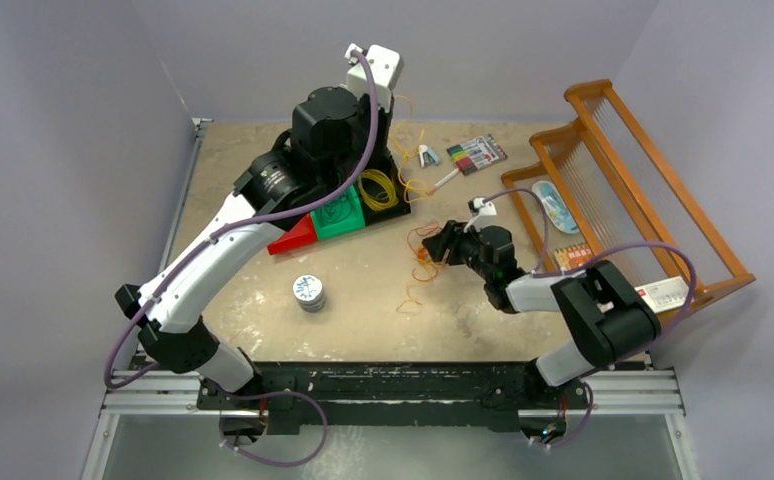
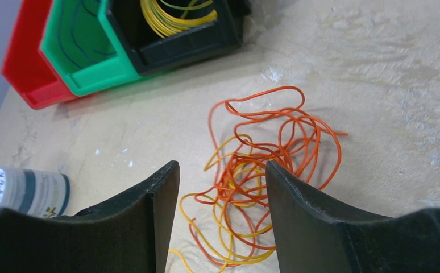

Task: Untangle the cables

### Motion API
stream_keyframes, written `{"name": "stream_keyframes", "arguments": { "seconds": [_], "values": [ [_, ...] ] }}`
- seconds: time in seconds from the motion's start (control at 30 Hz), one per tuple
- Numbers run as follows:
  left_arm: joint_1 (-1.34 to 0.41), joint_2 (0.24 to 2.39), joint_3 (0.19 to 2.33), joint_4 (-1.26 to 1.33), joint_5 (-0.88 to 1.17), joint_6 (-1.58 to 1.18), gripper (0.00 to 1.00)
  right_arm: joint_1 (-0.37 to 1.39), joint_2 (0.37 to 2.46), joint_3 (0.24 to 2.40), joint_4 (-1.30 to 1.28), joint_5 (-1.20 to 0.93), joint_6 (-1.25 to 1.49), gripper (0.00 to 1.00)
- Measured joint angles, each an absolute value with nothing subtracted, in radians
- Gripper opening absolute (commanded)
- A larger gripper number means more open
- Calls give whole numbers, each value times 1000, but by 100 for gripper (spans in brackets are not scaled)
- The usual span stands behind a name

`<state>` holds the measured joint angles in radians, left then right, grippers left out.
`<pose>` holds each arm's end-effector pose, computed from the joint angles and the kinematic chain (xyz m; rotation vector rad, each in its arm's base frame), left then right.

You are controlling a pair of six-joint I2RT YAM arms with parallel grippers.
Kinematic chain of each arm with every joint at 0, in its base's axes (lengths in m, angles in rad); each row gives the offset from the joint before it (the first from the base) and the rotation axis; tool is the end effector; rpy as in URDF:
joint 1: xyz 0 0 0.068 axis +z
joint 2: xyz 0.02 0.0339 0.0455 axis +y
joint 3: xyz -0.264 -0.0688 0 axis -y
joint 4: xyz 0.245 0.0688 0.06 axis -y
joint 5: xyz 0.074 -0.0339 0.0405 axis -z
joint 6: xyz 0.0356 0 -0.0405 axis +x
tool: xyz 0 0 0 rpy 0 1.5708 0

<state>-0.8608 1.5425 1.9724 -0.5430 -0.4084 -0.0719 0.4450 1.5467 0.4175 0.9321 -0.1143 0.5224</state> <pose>0.2168 -0.2306 0.5220 0.3544 1.6496 -0.3591 0.2508 0.1241 0.1602 -0.0150 1.8371 0.7928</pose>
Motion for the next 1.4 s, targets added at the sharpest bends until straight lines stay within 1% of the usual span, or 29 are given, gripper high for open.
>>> {"name": "stream_keyframes", "arguments": {
  "seconds": [0.2, 0.47, 0.6, 1.0, 1.4],
  "values": [
    [-835, 1578, 1970, -539, -414, -63, 0, 445, 1410, 414, 917, -118, 491, 63],
    [-666, 1613, 1908, -486, -335, -99, 0, 445, 1218, 415, 843, -117, 413, 65],
    [-635, 1647, 1890, -442, -318, -105, 0, 445, 1153, 415, 792, -115, 383, 66],
    [-620, 1793, 1861, -350, -325, -83, 0, 445, 1101, 415, 717, -90, 349, 66],
    [-597, 1826, 1826, -287, -347, -74, 0, 445, 1090, 415, 687, -69, 331, 66]
  ]
}}
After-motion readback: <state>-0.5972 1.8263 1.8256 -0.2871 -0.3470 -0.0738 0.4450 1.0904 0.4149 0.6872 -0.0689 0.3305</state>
